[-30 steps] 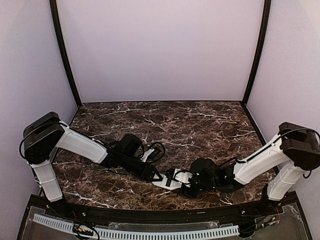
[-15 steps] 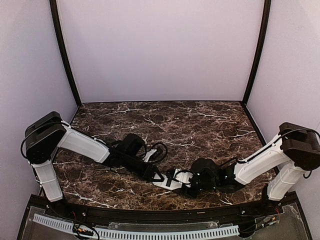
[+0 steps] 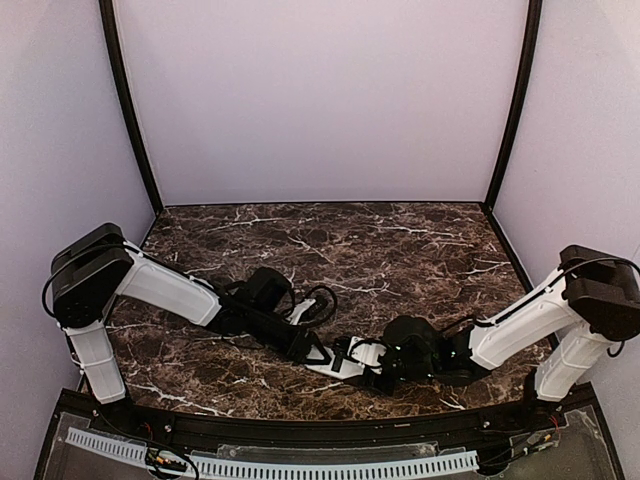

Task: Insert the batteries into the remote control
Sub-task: Load the battery cover onto the remote control without the battery cover.

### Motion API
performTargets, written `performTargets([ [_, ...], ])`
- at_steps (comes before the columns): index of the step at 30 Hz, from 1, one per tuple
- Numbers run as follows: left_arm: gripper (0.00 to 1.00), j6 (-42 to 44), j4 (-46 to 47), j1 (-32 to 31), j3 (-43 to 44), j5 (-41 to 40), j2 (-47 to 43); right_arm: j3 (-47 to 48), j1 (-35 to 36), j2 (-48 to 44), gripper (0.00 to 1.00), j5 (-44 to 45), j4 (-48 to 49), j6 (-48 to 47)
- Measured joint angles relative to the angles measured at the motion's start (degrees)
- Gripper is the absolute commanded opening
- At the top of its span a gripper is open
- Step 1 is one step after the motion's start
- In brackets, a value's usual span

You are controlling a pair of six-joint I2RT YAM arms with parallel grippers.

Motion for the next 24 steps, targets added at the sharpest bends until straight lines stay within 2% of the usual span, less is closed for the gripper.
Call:
performTargets([
  [7, 0.61, -0.1, -1.2, 0.2, 0.5, -0.1, -0.6, 0.0, 0.0, -0.1, 0.00, 0.0, 0.0, 0.0],
  [13, 0.62, -0.7, -3.1, 2.3, 0.4, -1.2, -2.8, 0.0, 0.0, -0.1, 0.00, -0.1, 0.0, 0.0],
  [17, 0.59, -0.7, -3.7, 3.9, 0.0, -2.3, -5.5, 0.0, 0.0, -0.1, 0.00, -0.1, 0.0, 0.0],
  [24, 0.49, -0.8, -4.0, 4.8, -3.0, -3.6, -8.5, 0.6, 0.0, 0.8, 0.00, -0.3, -0.9, 0.3],
])
